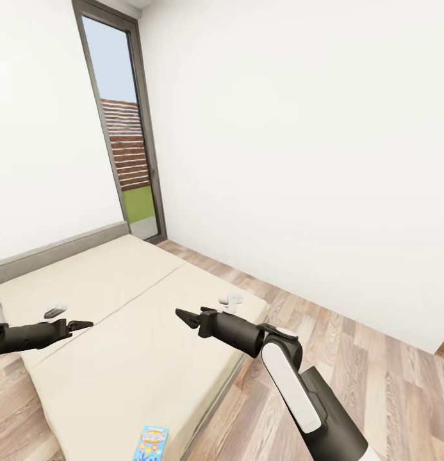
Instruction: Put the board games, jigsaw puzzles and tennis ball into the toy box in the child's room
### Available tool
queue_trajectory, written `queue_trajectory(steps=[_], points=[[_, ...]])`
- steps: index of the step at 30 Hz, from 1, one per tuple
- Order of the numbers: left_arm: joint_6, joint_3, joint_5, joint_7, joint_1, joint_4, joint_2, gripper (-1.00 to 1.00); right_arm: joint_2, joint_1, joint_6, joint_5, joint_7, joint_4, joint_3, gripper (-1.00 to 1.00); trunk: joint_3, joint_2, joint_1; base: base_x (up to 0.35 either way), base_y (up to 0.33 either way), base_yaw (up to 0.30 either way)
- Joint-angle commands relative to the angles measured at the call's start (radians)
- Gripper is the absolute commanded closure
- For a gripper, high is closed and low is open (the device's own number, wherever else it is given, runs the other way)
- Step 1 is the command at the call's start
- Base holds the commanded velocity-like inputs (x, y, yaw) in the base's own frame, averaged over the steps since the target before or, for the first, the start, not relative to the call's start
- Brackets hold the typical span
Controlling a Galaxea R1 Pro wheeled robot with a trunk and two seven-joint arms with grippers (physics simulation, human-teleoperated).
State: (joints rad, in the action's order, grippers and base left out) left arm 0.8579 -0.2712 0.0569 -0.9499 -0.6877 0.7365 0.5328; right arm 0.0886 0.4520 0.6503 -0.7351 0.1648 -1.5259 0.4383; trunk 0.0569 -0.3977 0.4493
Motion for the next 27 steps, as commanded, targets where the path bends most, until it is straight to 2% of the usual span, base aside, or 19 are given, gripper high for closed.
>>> queue_trajectory(steps=[1,7,14,21,27], points=[[0.009,-0.001,0.006,0.000,-0.001,0.000,0.000,-1.00,0.000,0.001,0.005,0.000,0.002,0.000,-0.001,-1.00,0.002,-0.002,0.001,0.003,-0.020,0.088],[0.009,-0.001,0.005,0.000,-0.001,0.000,0.001,-1.00,0.000,0.001,0.005,0.000,0.002,0.000,-0.001,-1.00,0.002,-0.002,0.001,0.001,-0.057,0.125],[0.009,-0.001,0.005,0.000,-0.001,0.000,0.001,-1.00,0.000,0.001,0.005,0.000,0.003,0.000,-0.001,-1.00,0.002,-0.002,0.001,0.000,-0.171,0.140],[0.009,-0.001,0.005,0.000,-0.001,0.000,0.001,-1.00,0.000,0.001,0.005,0.000,0.003,0.000,-0.001,-1.00,0.002,-0.002,0.001,0.000,-0.087,0.041],[0.009,-0.001,0.005,0.000,-0.001,0.000,0.000,-1.00,0.000,0.001,0.005,0.000,0.003,0.000,0.000,-1.00,0.002,-0.002,0.001,0.000,-0.216,0.027]])
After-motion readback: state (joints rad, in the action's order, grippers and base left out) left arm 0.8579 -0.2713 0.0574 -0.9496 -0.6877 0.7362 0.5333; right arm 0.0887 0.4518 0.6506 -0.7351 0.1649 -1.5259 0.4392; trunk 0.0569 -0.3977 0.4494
